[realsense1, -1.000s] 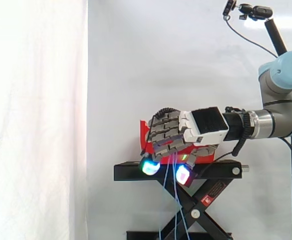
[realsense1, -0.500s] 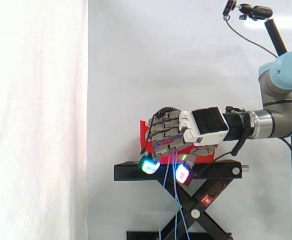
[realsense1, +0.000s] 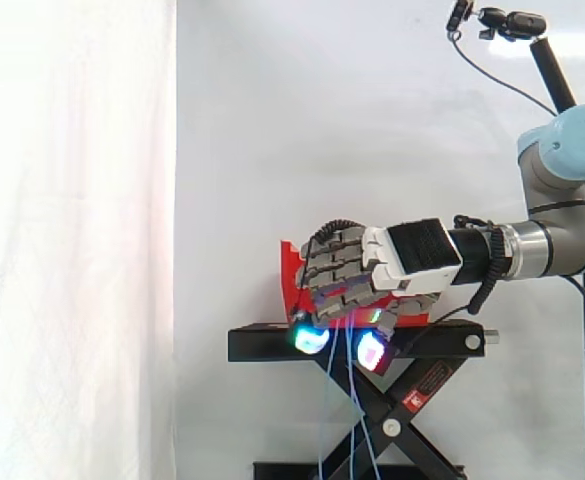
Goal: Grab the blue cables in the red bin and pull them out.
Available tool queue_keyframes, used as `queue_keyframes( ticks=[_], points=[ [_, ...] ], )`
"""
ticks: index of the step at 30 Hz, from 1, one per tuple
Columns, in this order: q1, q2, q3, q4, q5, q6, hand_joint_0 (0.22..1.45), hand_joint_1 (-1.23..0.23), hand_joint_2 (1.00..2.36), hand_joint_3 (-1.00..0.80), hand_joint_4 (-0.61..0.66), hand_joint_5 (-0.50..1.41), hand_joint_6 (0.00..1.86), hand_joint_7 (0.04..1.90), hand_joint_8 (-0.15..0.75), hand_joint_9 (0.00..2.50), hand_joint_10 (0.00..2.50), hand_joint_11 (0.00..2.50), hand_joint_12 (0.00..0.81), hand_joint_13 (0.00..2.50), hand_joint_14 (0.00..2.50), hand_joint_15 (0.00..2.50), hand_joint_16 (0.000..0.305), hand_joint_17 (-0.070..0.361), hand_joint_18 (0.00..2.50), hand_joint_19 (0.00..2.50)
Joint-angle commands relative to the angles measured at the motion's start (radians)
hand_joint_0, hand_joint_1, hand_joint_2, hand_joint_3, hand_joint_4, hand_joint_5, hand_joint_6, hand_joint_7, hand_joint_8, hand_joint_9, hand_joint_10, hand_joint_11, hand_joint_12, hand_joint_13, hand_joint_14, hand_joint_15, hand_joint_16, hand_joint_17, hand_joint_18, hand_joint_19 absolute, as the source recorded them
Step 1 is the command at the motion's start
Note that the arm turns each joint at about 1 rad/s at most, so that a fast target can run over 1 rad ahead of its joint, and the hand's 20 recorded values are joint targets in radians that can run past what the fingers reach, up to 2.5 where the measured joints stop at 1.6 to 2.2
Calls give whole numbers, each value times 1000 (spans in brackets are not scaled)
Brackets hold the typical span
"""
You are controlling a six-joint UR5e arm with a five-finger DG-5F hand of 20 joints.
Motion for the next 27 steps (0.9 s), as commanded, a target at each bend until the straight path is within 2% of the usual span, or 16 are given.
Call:
queue_keyframes(
  ticks=[1, 11, 23, 27],
  points=[
    [-1, 0, 0, 4, -3, 0, 704, -1049, 1000, -1000, 53, 643, 153, 712, 263, 690, 18, 1177, 374, 542, 20, 554, 48, 109, 364, 394],
    [-3, 0, 0, 29, -3, 0, 707, -1055, 1000, -1000, 55, 648, 166, 701, 263, 701, 17, 1195, 375, 559, 20, 555, 49, 109, 372, 385],
    [-1, 0, 0, 26, -3, 0, 713, -1045, 1000, -1000, 56, 669, 409, 641, 259, 751, 18, 1181, 368, 579, 20, 554, 48, 107, 397, 391],
    [-3, 0, 0, 27, -3, 0, 717, -1039, 1000, -1000, 46, 699, 418, 645, 259, 760, 17, 1170, 365, 586, 19, 548, 47, 106, 402, 390]
  ],
)
